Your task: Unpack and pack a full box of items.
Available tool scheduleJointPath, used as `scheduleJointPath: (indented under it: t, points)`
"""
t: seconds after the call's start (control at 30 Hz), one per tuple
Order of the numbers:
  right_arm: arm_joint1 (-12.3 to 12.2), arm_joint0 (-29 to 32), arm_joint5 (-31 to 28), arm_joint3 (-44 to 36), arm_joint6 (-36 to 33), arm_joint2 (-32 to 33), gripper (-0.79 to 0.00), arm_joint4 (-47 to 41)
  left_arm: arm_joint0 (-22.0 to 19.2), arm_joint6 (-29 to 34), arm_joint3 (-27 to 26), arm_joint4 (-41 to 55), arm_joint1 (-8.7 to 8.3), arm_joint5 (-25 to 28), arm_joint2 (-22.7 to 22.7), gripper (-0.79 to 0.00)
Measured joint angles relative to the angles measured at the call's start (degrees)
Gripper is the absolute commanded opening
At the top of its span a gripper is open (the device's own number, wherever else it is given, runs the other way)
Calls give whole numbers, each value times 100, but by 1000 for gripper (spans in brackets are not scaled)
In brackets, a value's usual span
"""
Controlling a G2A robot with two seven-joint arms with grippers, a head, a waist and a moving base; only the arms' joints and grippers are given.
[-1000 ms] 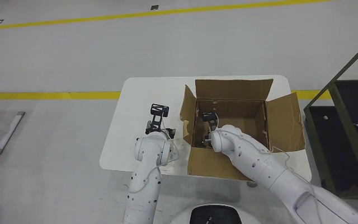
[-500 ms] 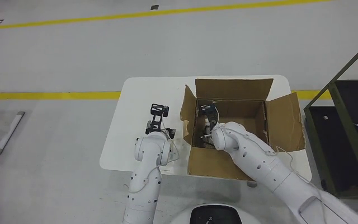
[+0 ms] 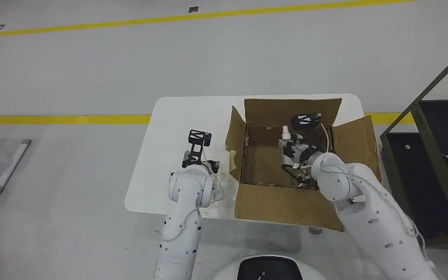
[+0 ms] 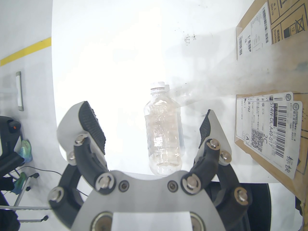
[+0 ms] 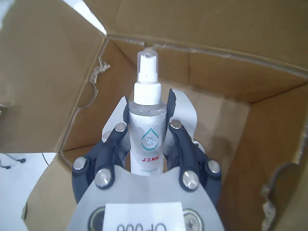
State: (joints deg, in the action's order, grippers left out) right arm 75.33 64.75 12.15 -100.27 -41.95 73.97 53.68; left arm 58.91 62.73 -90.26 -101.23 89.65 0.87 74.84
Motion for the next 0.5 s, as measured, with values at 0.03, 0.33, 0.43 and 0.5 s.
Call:
scheduleJointPath:
  t: [0.03, 0.33, 0.43, 0.5]
  points:
    - [-14, 136, -88, -118, 119, 172, -785, -158, 0, 0, 0, 0, 0, 0, 0, 0]
    - [-22, 222, -141, -151, 178, 297, -785, -313, 0, 0, 0, 0, 0, 0, 0, 0]
    - [-22, 222, -141, -151, 178, 297, -785, -314, 0, 0, 0, 0, 0, 0, 0, 0]
    - [-22, 223, -141, -152, 178, 298, -785, -314, 0, 0, 0, 0, 0, 0, 0, 0]
